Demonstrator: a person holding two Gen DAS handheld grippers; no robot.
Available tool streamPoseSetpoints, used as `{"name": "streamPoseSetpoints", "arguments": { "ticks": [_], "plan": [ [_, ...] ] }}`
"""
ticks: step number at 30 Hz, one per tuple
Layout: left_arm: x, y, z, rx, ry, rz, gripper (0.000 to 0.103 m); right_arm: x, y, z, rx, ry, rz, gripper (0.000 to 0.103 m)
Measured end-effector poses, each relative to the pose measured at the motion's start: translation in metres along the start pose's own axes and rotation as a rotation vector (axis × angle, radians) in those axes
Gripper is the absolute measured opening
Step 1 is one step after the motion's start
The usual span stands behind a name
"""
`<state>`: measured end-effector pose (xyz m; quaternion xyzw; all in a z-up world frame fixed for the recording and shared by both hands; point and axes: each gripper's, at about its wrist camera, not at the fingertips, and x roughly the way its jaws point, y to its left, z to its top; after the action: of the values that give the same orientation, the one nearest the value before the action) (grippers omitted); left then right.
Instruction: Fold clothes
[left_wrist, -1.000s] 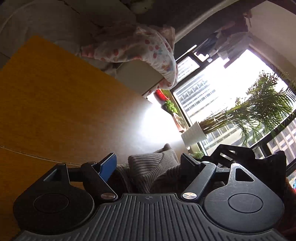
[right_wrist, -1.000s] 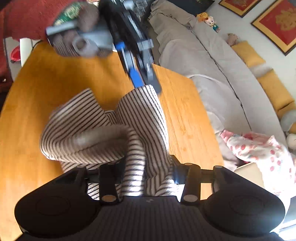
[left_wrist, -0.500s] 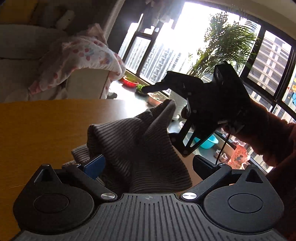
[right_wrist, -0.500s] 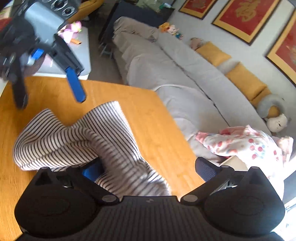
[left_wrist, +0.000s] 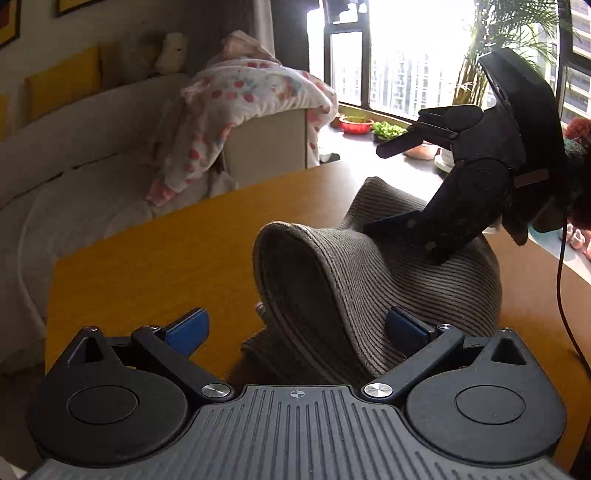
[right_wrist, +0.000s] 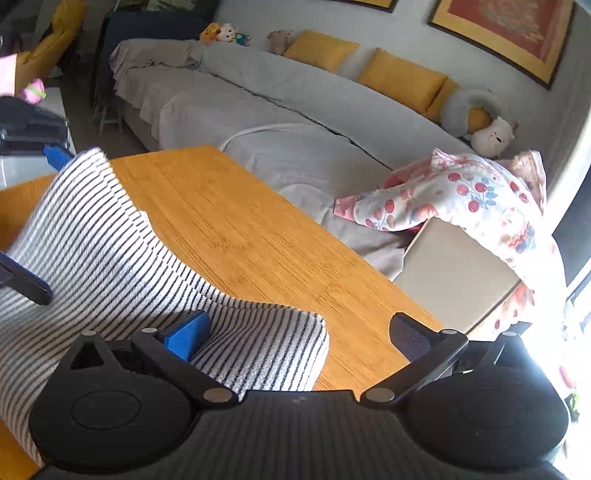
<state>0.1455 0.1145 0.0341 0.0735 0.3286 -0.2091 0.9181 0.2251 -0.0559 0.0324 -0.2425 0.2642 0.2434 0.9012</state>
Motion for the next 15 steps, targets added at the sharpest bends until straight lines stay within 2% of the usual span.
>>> {"name": "streamPoseSetpoints", "arguments": {
  "ticks": [2,6,7,10,13,15],
  "plan": [
    [-0.004,0.011,0.001,-0.047,-0.009,-0.004,0.103,-0.021,-0.006,-0.004,0.054,-0.042,-0.004,0.103],
    [-0.029,0.016,0.01,-0.035,-0.081,0.073,0.103,-0.049,-0.024,-0.014,0.203,-0.096,-0.047,0.103],
    [-0.036,0.014,0.015,-0.026,-0.108,0.063,0.103,-0.051,-0.028,-0.017,0.24,-0.094,-0.052,0.103],
    [-0.048,0.001,0.028,0.015,-0.178,-0.073,0.103,-0.039,-0.036,-0.02,0.311,-0.048,-0.054,0.103],
    [-0.045,-0.016,0.038,0.074,-0.201,-0.237,0.103,-0.013,-0.02,-0.027,0.231,0.048,-0.129,0.103],
    [-0.022,-0.023,0.035,0.093,-0.143,-0.26,0.103,0.002,-0.006,-0.034,0.164,0.087,-0.185,0.103]
  ]
}}
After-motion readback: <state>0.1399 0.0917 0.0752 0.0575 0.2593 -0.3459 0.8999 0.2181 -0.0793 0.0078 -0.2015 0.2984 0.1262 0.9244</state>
